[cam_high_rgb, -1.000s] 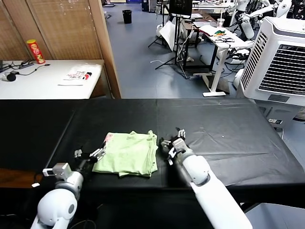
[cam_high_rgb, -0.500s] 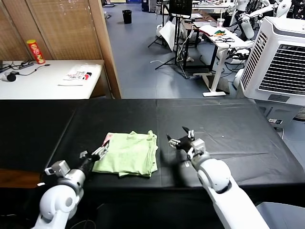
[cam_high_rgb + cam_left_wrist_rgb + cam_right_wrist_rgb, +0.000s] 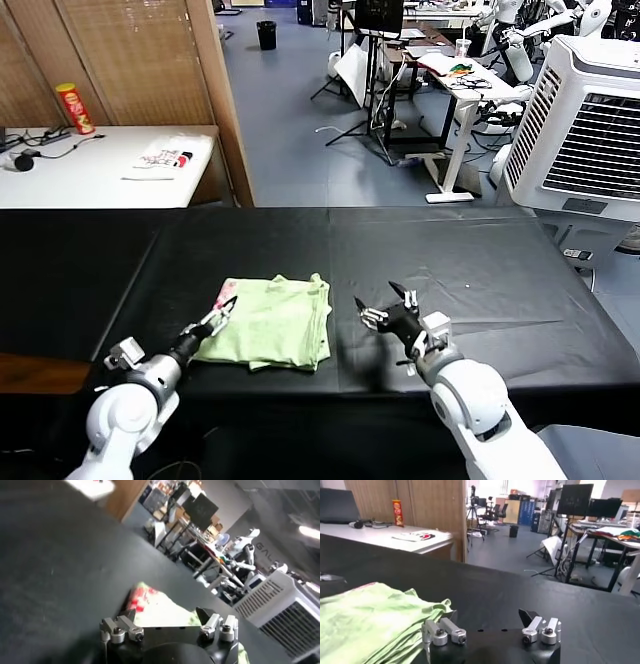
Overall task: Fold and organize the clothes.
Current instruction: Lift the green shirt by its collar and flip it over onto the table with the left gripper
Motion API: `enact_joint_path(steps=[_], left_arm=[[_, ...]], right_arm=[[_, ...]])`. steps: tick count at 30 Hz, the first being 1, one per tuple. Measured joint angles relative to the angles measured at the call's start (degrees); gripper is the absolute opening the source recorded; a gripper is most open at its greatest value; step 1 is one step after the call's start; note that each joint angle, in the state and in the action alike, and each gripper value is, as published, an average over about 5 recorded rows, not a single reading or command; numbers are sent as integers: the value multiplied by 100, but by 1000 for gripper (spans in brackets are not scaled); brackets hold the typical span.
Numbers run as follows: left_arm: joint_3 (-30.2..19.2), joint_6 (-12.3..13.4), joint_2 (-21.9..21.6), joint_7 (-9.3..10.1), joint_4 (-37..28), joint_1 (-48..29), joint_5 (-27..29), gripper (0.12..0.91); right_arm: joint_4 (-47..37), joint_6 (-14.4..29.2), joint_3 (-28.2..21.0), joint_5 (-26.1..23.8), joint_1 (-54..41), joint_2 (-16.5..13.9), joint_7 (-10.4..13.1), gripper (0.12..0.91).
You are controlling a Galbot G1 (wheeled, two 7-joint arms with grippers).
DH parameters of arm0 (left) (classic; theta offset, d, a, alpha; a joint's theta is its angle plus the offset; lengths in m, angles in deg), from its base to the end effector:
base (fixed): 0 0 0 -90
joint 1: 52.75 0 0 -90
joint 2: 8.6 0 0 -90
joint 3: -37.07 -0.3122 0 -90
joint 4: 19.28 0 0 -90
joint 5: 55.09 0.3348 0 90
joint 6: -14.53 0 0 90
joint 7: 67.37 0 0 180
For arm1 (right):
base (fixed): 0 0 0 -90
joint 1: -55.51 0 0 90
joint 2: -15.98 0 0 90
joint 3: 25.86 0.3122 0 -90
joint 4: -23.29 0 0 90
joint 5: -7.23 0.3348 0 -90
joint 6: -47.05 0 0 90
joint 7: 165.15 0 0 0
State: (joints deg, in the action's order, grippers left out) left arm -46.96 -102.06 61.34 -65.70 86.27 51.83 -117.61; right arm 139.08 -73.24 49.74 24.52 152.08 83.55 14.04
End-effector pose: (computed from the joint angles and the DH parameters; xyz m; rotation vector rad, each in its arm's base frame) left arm 0.2608 0.1078 -0.2718 -0.2053 -2.5523 0.9532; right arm 0.2692 0.0058 -0.2148 0.5457 -2.7874 0.1528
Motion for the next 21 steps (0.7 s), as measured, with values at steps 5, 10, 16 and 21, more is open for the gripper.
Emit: enact_joint_path(steps=[5, 10, 16, 21], left_arm=[[0, 43, -65, -124, -131, 7, -38, 792], [40, 69, -130, -170, -21, 63, -4, 779], [41, 103, -178, -169, 50, -14, 76, 797], [19, 136, -178, -195, -143, -63, 118, 798]], right_arm=[[19, -3, 41, -7, 72, 32, 6, 798], [13, -13, 37, -28, 66, 88, 15, 798], [-15, -21, 11, -51, 60, 131, 19, 798], [-3, -22, 29, -45, 91, 107, 17, 798]])
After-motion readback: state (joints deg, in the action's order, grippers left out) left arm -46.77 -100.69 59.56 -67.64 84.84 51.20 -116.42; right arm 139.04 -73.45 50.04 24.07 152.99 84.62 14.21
